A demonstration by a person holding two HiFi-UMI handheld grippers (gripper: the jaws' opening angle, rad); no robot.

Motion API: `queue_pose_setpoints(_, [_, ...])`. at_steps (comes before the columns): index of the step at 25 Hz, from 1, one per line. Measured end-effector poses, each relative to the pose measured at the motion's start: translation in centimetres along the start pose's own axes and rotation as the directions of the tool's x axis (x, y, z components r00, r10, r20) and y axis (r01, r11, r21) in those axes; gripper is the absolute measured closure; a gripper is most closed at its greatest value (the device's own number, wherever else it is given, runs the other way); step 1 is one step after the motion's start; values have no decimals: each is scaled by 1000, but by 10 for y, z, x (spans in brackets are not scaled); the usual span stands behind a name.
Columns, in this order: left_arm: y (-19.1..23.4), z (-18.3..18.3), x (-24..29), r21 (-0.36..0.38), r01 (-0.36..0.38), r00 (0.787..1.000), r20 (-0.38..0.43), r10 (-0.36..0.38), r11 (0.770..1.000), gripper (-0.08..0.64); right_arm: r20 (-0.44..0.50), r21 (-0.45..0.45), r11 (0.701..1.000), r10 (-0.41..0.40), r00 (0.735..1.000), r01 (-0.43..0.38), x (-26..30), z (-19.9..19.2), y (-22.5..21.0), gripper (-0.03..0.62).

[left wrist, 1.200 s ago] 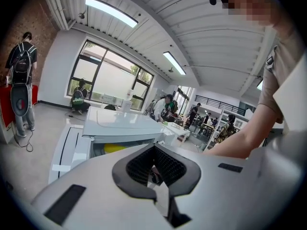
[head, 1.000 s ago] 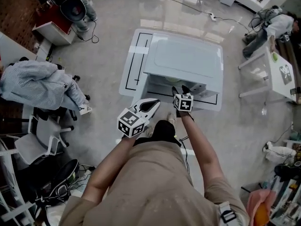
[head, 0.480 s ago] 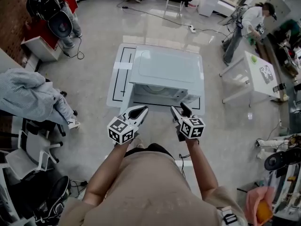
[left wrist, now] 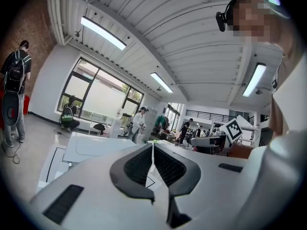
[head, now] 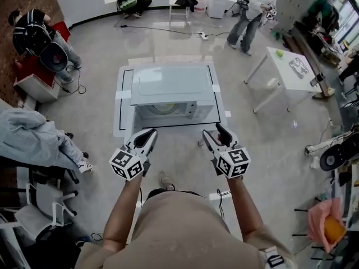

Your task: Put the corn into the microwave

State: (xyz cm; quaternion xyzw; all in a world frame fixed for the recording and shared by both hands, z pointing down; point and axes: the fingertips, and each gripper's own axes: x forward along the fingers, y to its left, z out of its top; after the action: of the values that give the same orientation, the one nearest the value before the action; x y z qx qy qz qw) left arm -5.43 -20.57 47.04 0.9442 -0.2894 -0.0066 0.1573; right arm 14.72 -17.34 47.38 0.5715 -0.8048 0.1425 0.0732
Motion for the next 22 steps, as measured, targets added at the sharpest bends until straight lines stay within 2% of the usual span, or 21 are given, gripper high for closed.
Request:
queue_pose_setpoints(4, [-43, -8, 1, 39, 10, 1000, -16, -10, 999, 558, 65, -23, 999, -36, 997, 37, -59, 12, -8, 345])
queue_pose_setpoints(8, [-96, -22, -4, 56, 24, 999, -24, -23, 998, 558, 101, -20, 996, -79, 992, 82, -121, 5, -24, 345])
queue_pose_setpoints(15, [-166, -44, -32, 88, 25, 999, -26, -22, 996, 558, 98, 13, 988, -157, 983, 156, -216, -34, -40, 345])
queue_pose_setpoints(22, [-195, -75, -64, 44, -30, 999, -25, 31, 999, 558, 49, 50, 983, -178, 983, 176, -268, -84, -48, 347])
